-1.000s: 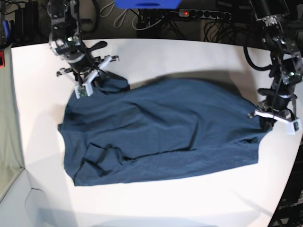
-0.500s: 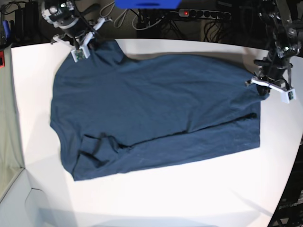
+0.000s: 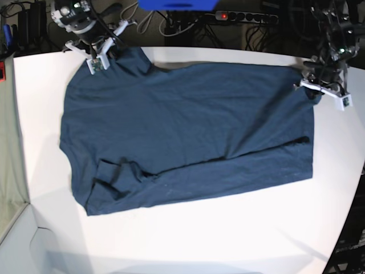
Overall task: Layout the t-shirt on the table in an organized manner, then fold the t-shirt properly
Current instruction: 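Release and regrasp the shirt edges with both grippers, pulling them taut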
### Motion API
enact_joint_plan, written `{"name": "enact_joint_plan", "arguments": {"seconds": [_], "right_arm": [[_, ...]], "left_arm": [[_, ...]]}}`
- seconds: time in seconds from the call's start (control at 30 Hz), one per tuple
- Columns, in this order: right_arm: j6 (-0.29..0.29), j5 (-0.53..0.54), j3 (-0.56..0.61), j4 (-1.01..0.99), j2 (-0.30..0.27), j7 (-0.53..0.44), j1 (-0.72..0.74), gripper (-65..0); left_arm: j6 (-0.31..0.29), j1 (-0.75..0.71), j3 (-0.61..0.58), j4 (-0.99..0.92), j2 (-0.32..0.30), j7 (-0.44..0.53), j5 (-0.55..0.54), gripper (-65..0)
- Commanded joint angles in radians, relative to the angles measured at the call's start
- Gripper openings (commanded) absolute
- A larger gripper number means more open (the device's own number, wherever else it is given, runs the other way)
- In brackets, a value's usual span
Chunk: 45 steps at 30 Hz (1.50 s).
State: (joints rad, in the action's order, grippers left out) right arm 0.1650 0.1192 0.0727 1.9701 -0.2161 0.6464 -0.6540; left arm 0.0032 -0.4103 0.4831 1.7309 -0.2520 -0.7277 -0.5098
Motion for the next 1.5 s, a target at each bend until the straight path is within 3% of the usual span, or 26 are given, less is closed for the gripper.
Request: {"name": "enact_joint_plan", "arguments": {"seconds": [0.0,0.23,0.4,0.5,0.63,0.83,1.0,1.13,1.23,1.33,1.47], "right_arm": [[0.005,0.001,-0.004,0.018,-0.004,-0.015,-0.007,-65.0],[0.005,0.003,0.005,0.019,-0.007,0.088,0.003,-64.4],[0.005,0.003,0.005,0.019,-0.009,0.091,-0.008,-50.1],[0.005,0.003,-0.001,0.022,-0.006,0.085,-0.033,-41.4],[0.005,0.003,-0.004,0.035,-0.009,0.083,-0.042,-37.3],[0.005,0.004,-0.103,0.035,-0.003,0.083,-0.051,-37.3],[0.005,0.003,-0.162,0.035,-0.009,0.083,0.006,-39.0],[0.005,0.001,-0.173,0.03,-0.009,0.105,0.142,-49.0],[0.005,0.001,-0.173,0.027,-0.004,0.178,0.267,-58.2],[0.005,0.003,-0.172,0.011,-0.003,0.252,0.369,-62.8],[0.005,0.006,-0.167,-0.073,0.008,0.277,0.466,-65.0]], "left_arm": [[-0.002,-0.02,0.009,0.027,-0.013,0.016,-0.008,-38.9],[-0.002,-0.081,0.013,0.099,-0.019,0.016,-0.008,-36.1],[-0.002,-0.121,0.076,0.169,-0.014,0.016,-0.01,-27.7],[-0.002,-0.124,0.118,0.205,-0.013,0.016,-0.01,-26.7],[-0.002,-0.143,0.179,0.22,-0.019,0.016,-0.01,-26.6],[-0.004,-0.117,0.237,0.217,-0.017,0.016,-0.013,-26.6],[-0.004,-0.058,0.119,0.212,0.004,0.016,-0.013,-26.8],[-0.002,-0.028,0.012,0.195,0.05,0.016,0.001,-26.9],[-0.002,0.004,-0.076,0.116,0.066,0.016,0.001,-26.9],[-0.002,0.038,-0.125,0.005,0.064,0.016,0.001,-27.0],[-0.002,0.057,-0.14,-0.105,0.064,0.018,0.0,-27.0]]}}
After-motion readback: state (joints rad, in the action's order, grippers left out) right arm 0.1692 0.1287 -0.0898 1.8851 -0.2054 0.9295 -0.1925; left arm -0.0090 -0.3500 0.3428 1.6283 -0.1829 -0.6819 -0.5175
